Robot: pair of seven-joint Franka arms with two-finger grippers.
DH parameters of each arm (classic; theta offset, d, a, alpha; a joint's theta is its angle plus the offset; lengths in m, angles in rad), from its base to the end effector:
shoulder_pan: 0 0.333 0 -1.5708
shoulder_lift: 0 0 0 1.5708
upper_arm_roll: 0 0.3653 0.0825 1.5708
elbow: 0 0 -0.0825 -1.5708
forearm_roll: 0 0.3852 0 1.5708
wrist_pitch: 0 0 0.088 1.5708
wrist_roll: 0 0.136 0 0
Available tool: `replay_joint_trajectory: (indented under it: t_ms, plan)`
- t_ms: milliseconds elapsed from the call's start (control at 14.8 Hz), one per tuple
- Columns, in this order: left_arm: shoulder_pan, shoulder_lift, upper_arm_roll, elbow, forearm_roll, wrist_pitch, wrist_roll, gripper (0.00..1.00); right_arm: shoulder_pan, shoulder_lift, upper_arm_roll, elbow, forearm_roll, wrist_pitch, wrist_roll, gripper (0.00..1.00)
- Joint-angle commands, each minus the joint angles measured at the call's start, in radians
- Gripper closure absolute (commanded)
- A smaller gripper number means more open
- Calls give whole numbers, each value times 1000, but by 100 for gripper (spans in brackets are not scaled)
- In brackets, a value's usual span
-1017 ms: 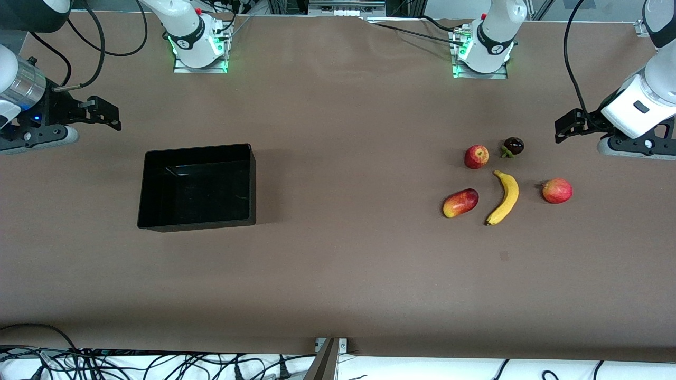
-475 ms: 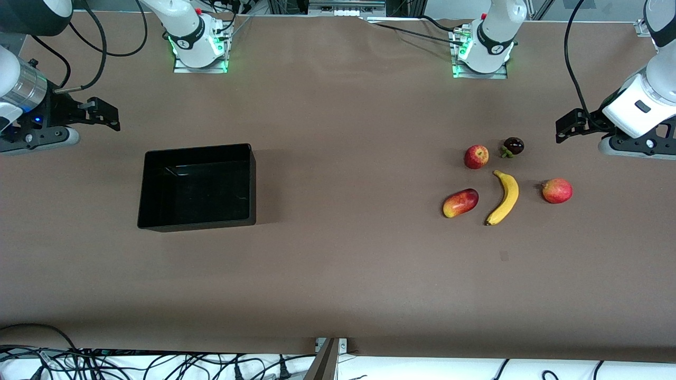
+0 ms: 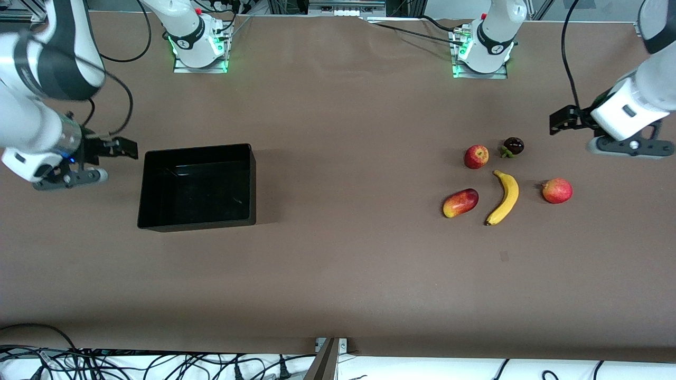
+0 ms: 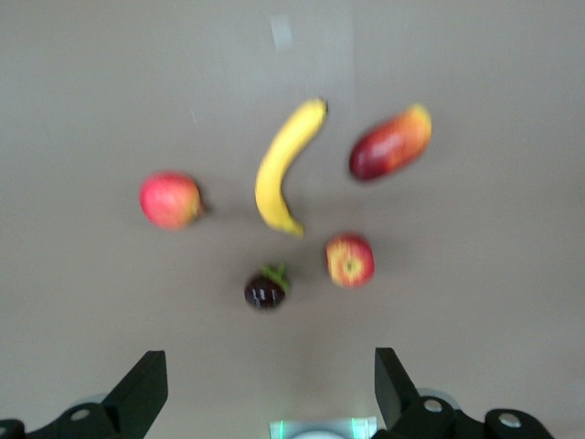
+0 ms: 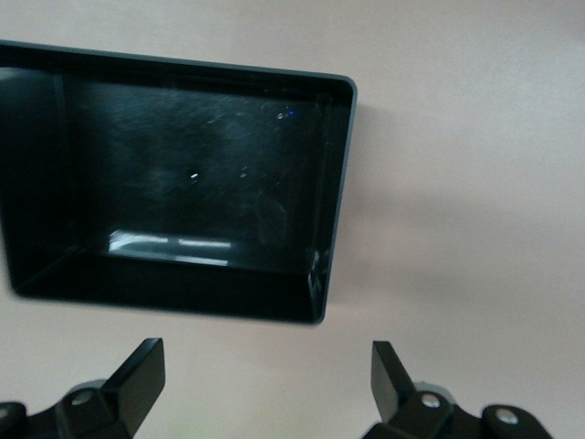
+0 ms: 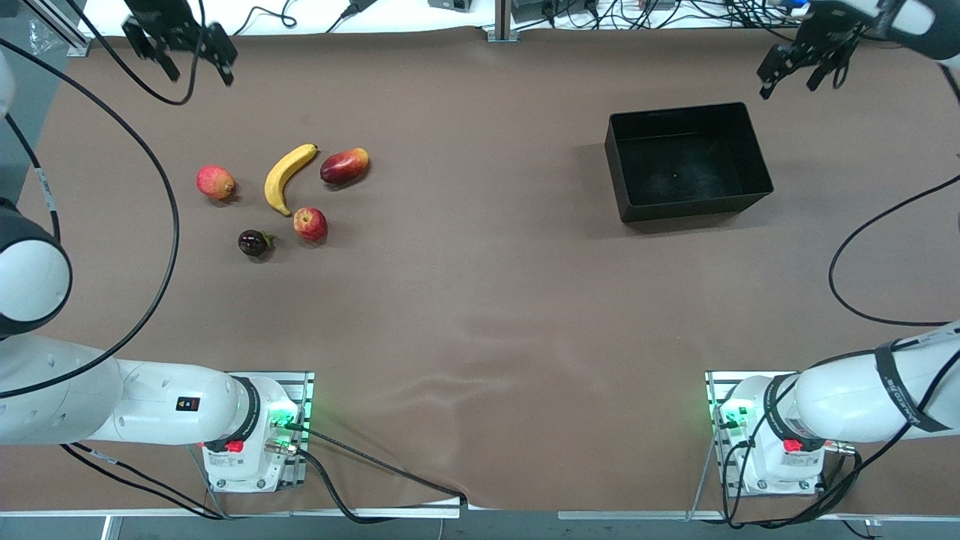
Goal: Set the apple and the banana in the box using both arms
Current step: 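Reach the right gripper to the box rim while the left gripper approaches the apple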
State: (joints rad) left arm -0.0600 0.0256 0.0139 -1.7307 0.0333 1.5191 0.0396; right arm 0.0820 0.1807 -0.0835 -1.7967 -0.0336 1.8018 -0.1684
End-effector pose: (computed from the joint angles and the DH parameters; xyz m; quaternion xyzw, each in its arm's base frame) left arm 0.5389 -0.0203 0.5533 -0.9919 0.0436 0.1182 0.0172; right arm 0.5961 -0.0021 0.4521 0.9920 0.0883 -0.0891 0.0160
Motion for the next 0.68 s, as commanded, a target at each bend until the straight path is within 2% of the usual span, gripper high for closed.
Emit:
replay_joint_trajectory:
  t_ms: [0, 203, 407, 542, 610]
  plan:
    - [-3, 100, -3, -4, -1, -60, -33, 0, -30, 75, -4, -30, -12, 114, -26, 0]
    - [-9, 90, -8, -107, -1, -7, -101, 0, -53, 150, -6, -78, -6, 247, -26, 0]
    - [-8, 53, -49, -241, -1, 126, -158, 0, -64, 172, -6, -203, -2, 442, -25, 2]
    - [0, 33, -52, -358, -1, 273, -158, 0, -65, 180, -4, -268, 1, 530, -25, 13]
    - [2, 28, -52, -409, -1, 339, -159, 0, -65, 181, -4, -274, 3, 533, -25, 24]
